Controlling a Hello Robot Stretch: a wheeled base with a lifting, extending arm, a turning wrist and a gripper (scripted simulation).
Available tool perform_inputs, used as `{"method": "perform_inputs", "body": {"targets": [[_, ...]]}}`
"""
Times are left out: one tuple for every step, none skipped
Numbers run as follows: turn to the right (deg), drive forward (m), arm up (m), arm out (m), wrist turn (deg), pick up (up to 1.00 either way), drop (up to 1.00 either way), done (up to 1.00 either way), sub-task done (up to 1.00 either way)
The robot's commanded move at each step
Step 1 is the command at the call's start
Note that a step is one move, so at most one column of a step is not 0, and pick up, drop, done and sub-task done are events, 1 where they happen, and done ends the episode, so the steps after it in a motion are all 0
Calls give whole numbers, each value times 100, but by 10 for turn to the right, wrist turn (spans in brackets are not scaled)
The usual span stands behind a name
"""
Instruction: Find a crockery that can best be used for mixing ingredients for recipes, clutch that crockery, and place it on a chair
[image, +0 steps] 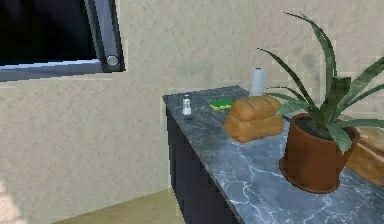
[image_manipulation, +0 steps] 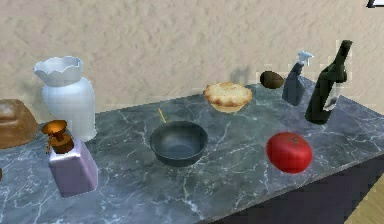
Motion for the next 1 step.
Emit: {"method": "perform_inputs", "body": {"targets": [[0, 0, 38, 0, 0, 0, 0, 0, 0]]}}
